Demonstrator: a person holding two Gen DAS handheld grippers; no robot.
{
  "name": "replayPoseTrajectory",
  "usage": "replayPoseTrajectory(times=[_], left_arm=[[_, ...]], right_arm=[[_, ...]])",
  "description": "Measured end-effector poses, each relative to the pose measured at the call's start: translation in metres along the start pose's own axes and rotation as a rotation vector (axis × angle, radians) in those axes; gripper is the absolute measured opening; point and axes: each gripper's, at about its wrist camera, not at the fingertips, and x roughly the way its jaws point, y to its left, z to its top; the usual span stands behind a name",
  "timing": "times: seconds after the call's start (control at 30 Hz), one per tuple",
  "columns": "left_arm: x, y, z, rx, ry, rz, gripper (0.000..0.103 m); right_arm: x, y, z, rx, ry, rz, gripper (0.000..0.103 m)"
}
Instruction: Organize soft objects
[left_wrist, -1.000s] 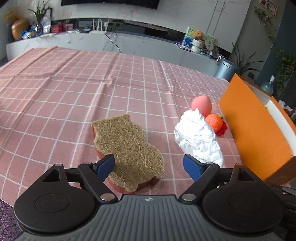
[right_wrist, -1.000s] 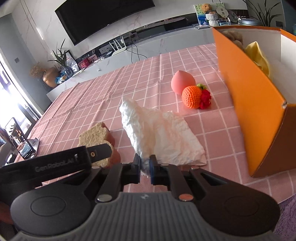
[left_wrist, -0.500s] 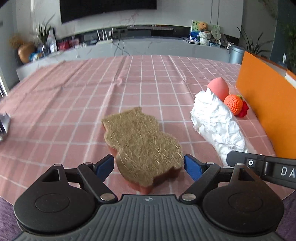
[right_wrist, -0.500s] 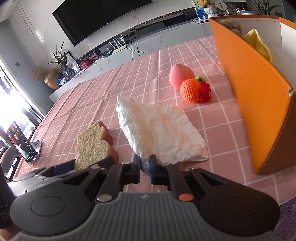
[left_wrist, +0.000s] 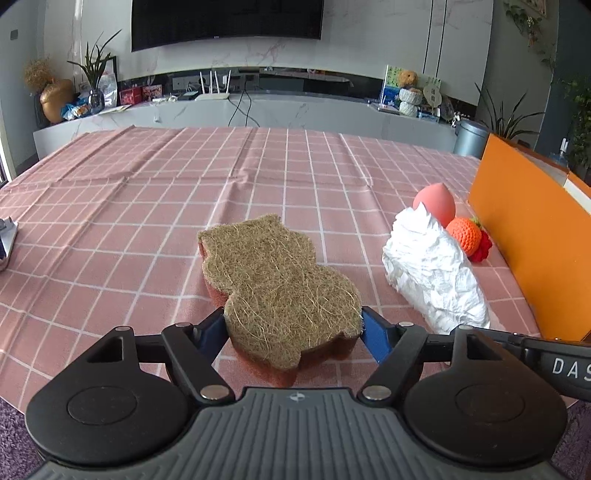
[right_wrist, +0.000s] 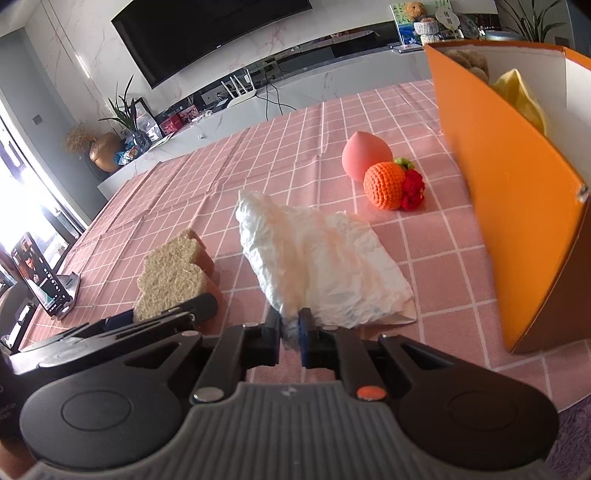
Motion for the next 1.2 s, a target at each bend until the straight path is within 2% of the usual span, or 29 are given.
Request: replayPoseTrajectory(times=[0.43,0.63,0.87,1.2], left_arm=[[-0.037,0.004,0.026,0.01,-0.097,-0.107,0.086],[-0.047,0.0,0.042,0.029,-0.11,-0.179,0.086],[-0.054,-0.011,0.067,0.043,-0.135,-0.262,0.086],[-0.052,-0.05,0.108,0.097,-0.169,-0.41,0.086]], right_arm=[[-0.047,0.019,0.016,-0.059,-0.132,0.003,0.007],[-0.072,0.026,0.026,-0.099,-0.199,-0.014,0.007],[-0.103,0.02,0.046,-0.122,-0.285,-0.025,0.007],[-0.138,-0.009,0.077,-0.148,-0.352,-0.12,0.007]])
